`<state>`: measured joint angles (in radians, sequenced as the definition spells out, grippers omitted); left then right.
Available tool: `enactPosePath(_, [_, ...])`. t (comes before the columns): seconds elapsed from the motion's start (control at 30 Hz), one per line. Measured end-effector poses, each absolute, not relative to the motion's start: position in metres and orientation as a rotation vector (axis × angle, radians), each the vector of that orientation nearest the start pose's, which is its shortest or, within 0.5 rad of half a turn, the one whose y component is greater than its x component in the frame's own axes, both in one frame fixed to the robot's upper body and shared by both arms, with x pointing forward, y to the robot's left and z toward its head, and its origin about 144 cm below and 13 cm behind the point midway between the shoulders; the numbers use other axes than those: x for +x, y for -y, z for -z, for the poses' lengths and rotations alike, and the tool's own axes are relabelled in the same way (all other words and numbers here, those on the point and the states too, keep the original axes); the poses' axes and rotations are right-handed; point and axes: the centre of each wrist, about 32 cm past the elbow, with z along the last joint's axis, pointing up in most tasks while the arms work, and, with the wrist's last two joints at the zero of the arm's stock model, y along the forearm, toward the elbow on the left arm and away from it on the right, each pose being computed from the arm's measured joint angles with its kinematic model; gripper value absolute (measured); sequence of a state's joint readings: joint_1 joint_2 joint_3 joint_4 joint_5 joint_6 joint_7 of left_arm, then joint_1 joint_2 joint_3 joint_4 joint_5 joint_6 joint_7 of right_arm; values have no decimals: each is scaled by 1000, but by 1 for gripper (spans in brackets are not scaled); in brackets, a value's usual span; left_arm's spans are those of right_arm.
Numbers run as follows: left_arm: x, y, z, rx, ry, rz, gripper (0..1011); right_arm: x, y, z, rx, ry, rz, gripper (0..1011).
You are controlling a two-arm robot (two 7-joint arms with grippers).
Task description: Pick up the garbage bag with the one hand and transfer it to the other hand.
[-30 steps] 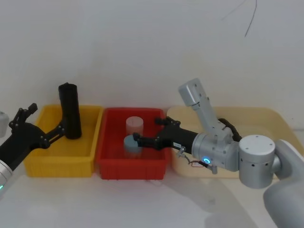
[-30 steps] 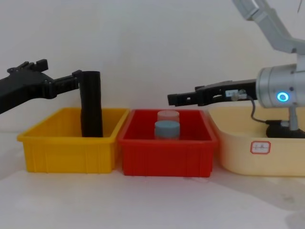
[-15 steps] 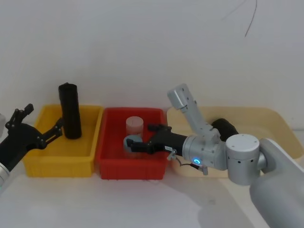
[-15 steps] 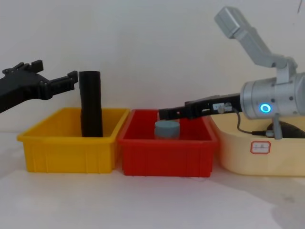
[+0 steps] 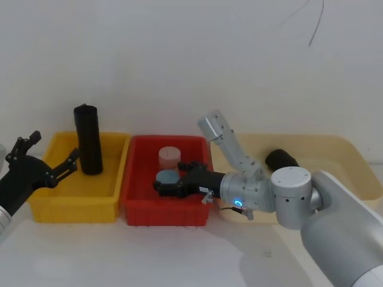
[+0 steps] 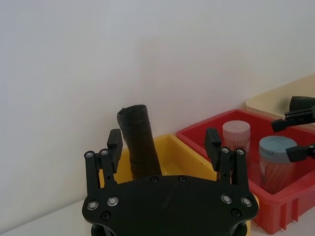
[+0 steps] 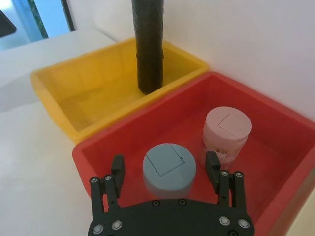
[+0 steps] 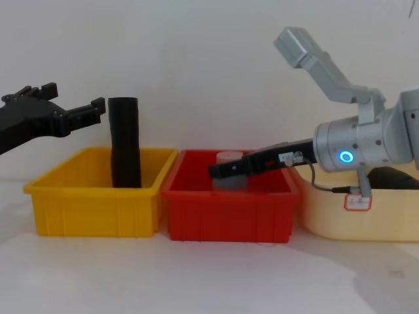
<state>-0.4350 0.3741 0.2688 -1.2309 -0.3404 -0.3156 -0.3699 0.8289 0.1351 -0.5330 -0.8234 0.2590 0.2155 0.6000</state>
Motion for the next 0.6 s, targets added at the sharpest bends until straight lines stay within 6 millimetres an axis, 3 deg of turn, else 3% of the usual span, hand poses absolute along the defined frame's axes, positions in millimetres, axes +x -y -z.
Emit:
enactPosePath(0.3, [570,-300,-1200,-126,345,-1064,1002,662,173,-1234,-344,-63,707,971])
enactPosePath(0.6, [570,-300,-1200,-126,344,-1064,1002,665,170,-1233,-361,-44,721,738])
